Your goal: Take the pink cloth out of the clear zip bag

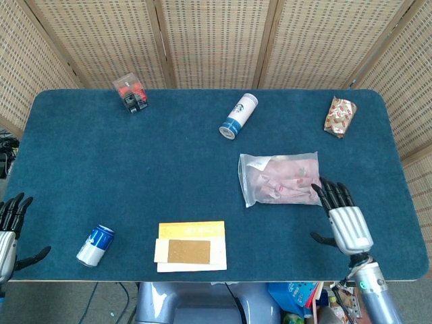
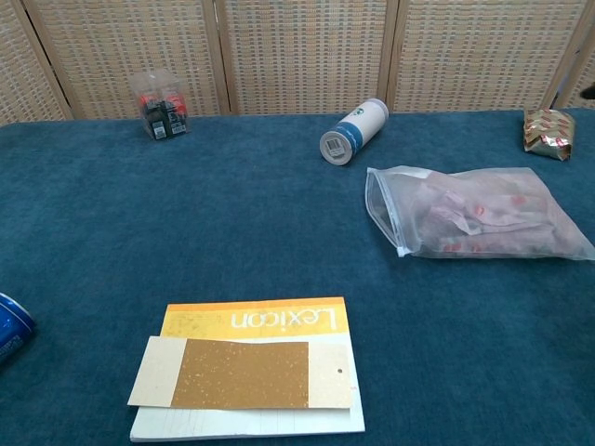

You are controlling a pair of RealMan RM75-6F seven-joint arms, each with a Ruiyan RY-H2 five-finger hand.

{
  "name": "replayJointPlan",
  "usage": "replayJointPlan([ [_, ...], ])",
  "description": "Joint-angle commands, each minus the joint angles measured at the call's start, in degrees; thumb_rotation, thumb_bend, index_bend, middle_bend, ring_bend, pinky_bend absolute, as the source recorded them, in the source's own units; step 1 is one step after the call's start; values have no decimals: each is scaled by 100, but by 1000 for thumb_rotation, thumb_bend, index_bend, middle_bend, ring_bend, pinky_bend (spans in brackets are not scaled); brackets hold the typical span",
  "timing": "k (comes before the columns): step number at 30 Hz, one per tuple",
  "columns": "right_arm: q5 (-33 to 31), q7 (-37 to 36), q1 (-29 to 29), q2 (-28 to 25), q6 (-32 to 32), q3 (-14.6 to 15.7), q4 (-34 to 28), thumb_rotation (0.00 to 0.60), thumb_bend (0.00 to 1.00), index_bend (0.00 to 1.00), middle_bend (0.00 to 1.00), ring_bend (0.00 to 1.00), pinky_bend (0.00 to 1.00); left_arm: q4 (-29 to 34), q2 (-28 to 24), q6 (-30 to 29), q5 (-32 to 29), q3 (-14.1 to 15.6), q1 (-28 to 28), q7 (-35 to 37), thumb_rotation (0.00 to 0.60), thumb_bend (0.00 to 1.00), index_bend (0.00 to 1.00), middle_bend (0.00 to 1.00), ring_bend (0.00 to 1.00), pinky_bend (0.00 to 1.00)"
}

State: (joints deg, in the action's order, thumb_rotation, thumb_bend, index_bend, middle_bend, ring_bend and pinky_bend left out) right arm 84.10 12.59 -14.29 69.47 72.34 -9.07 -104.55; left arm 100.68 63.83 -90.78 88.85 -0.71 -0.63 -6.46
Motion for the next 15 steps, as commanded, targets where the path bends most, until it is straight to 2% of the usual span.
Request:
replayJointPlan([
  [1, -899, 305, -896, 261, -1033, -581, 297, 600, 0, 0, 0, 0, 0, -54, 53, 106, -150, -75, 60, -55, 600, 98, 0, 0, 0, 0],
  [8, -2553, 1194, -1925, 873, -2093, -935, 967, 600, 0, 0, 0, 0, 0, -136, 97, 255, -409, -182, 132, -24, 600, 100, 0, 0, 0, 0],
  [15, -3559, 1973, -2601, 1362, -2361, -850, 1629, 600, 0, 0, 0, 0, 0, -186, 109, 428, -642, -258, 208, -41, 600, 99, 0, 0, 0, 0],
])
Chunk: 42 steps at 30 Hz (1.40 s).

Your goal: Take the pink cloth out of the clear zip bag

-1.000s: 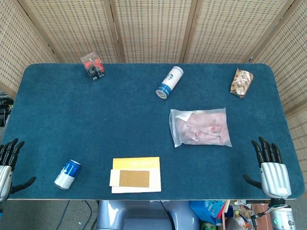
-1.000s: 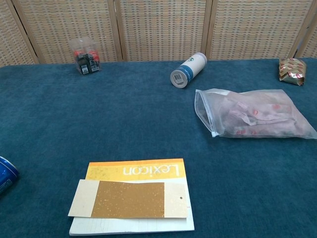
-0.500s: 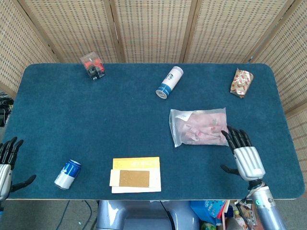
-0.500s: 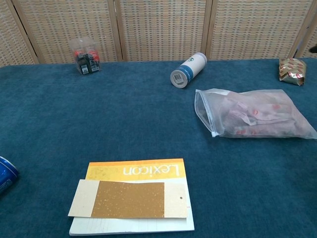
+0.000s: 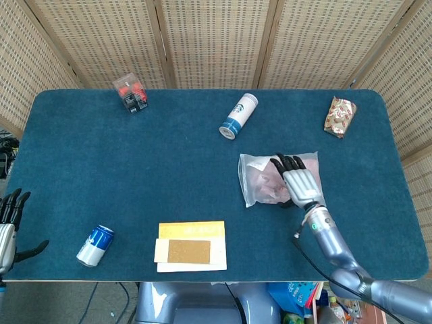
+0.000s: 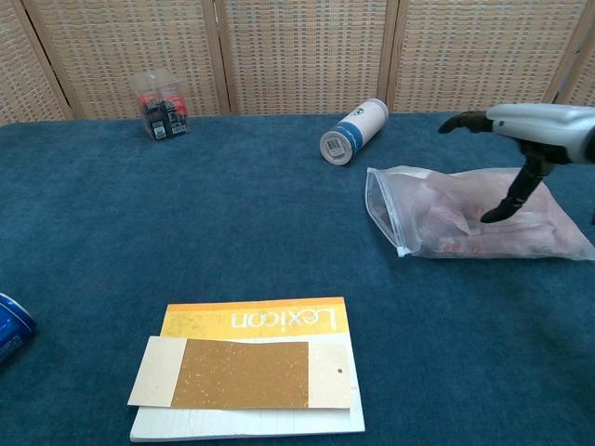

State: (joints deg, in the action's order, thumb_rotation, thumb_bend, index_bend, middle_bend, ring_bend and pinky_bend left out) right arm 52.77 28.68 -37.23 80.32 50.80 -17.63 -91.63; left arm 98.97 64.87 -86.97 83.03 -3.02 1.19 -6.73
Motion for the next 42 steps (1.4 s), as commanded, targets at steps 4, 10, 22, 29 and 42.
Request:
replayJointPlan([
  [4, -904, 743, -584, 411, -308, 143, 641, 600, 0, 0, 0, 0, 0, -41, 17, 144, -176, -52, 65, -32, 600, 100, 0, 0, 0, 0],
  [10, -1747, 1363, -990, 287, -663, 484, 911, 600, 0, 0, 0, 0, 0, -64, 48, 261, -279, -61, 119, -106, 600, 100, 0, 0, 0, 0],
  [22, -1750, 1037, -1266, 353, -1093, 702, 1514, 600, 0, 0, 0, 0, 0, -80, 112, 358, -413, -85, 185, -246, 600, 101, 0, 0, 0, 0],
  [29, -1371, 763, -1276, 729, -841, 778, 2103, 600, 2, 57, 195, 160, 131, -83, 133, 388, -449, -88, 212, -283, 600, 100, 0, 0, 0, 0],
  [42, 42, -192, -1075, 826, -503, 930, 2421, 600, 703, 668, 729, 690, 749, -102, 157, 422, -508, -83, 241, -324, 600, 102, 0, 0, 0, 0],
])
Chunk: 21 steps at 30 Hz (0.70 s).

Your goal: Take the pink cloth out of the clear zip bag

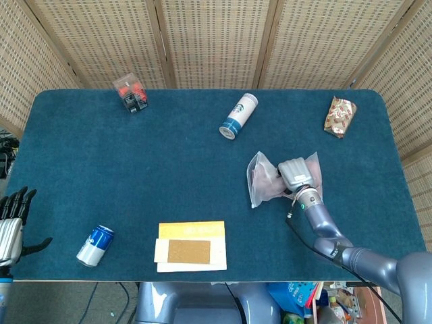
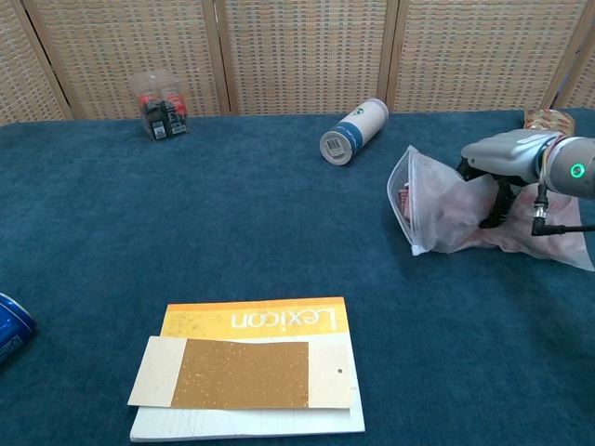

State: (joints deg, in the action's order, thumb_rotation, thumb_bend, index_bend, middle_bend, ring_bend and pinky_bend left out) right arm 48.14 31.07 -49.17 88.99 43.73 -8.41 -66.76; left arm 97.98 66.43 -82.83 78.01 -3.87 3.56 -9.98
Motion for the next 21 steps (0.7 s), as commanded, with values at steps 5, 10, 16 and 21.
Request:
replayJointPlan([
  [5, 1285, -1141, 255, -211, 484, 2, -292, 600, 742, 679, 739, 699, 749, -6, 10, 52, -13, 8, 30, 16, 600, 104, 0, 0, 0, 0],
  [10, 1689, -1534, 225, -393, 559, -83, -646, 600, 798, 684, 743, 699, 749, -33, 3, 120, 34, -49, 123, 125, 600, 106, 0, 0, 0, 0],
  [16, 1818, -1366, -34, -487, 556, -308, -1161, 600, 825, 689, 748, 699, 749, -9, -183, 460, 120, -323, 518, 432, 600, 105, 0, 0, 0, 0],
  [21, 1285, -734, -449, -238, 403, -619, -1419, 600, 837, 689, 748, 699, 749, 21, -489, 960, 184, -661, 1028, 909, 600, 105, 0, 0, 0, 0],
])
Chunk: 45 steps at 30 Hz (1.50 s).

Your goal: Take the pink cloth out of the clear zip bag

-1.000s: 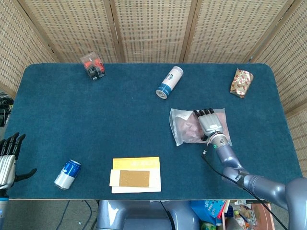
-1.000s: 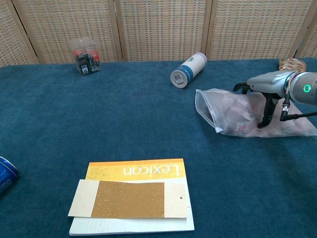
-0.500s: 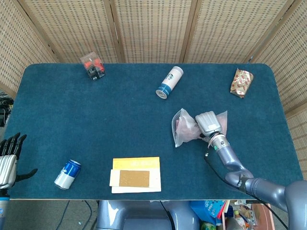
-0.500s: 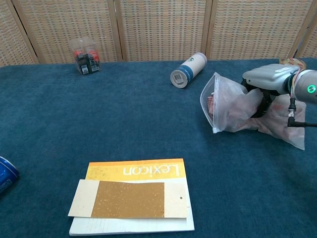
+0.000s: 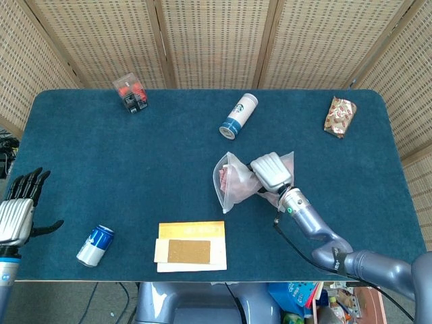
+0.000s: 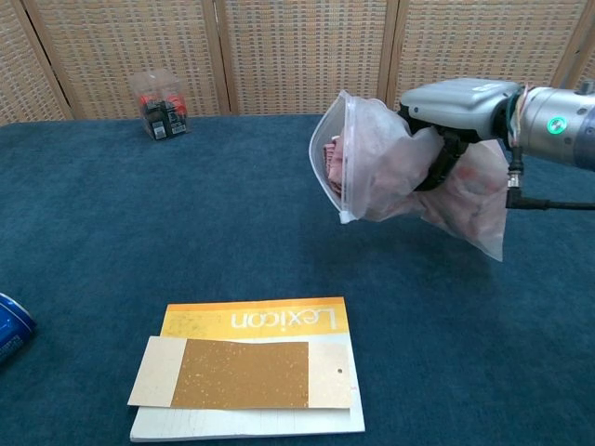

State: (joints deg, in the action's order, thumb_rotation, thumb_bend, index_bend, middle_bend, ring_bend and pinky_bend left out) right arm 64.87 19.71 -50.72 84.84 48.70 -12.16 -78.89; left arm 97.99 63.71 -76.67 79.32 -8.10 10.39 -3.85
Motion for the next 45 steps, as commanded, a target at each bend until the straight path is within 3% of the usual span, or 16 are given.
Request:
replayJointPlan([
  [1, -494, 526, -376, 233, -103, -300, -251, 600, 838, 689, 748, 699, 749, 15, -255, 433, 56, -292, 435, 357, 600, 106, 0, 0, 0, 0],
  [10, -1614, 1657, -1185, 859, 30, -724, -362, 600, 851, 694, 751, 699, 749, 187, -460, 1256, -25, -606, 1164, 867, 600, 106, 0, 0, 0, 0],
  [17, -2252, 2053, -1615, 1169, 256, -990, -269, 600, 855, 695, 752, 699, 749, 186, -263, 1712, -156, -762, 1669, 987, 600, 105, 18, 0, 0, 0],
  [24, -2645, 2235, -1908, 1323, 374, -1155, -165, 600, 853, 695, 752, 699, 749, 202, -69, 1993, -346, -804, 2008, 783, 600, 105, 107, 0, 0, 0],
  [31, -2873, 2332, -2073, 1363, 446, -1158, -146, 600, 854, 695, 752, 699, 749, 165, 223, 2255, -553, -853, 2358, 723, 600, 106, 246, 0, 0, 0],
  [45, -3037, 2292, -2144, 1278, 595, -997, -270, 600, 859, 695, 753, 699, 749, 53, 775, 2453, -1205, -848, 2955, -43, 600, 105, 289, 0, 0, 0],
])
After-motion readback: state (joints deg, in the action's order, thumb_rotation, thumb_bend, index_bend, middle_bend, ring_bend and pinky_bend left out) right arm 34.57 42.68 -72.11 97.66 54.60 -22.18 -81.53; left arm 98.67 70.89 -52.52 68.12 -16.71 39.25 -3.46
